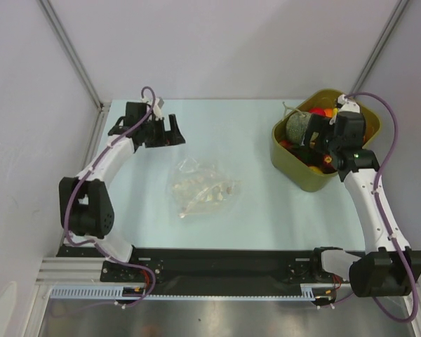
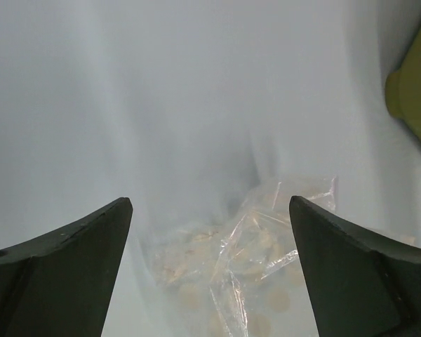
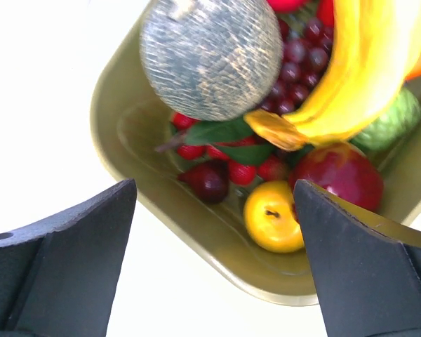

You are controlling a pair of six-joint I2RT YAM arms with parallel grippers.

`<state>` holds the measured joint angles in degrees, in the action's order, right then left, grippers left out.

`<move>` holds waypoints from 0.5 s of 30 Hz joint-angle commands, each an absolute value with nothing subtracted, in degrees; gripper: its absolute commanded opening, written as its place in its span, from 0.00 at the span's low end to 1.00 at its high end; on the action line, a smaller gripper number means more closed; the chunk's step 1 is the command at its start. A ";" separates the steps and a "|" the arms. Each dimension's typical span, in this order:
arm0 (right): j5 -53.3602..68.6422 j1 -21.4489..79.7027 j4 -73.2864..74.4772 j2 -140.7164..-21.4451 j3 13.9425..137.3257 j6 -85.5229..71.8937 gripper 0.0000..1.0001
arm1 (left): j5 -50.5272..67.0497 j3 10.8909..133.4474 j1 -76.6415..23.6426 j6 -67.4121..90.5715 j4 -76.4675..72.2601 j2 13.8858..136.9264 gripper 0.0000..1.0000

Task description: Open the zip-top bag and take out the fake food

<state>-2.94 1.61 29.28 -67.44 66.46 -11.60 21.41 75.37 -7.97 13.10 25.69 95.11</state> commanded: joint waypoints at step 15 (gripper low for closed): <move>-3.16 7.56 17.05 -60.29 62.93 -13.01 1.00 | 3.09 73.83 -7.47 15.03 22.50 72.77 1.00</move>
<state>-2.35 7.18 20.60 -60.47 63.05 -12.36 7.49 74.67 -7.79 14.59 23.20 73.84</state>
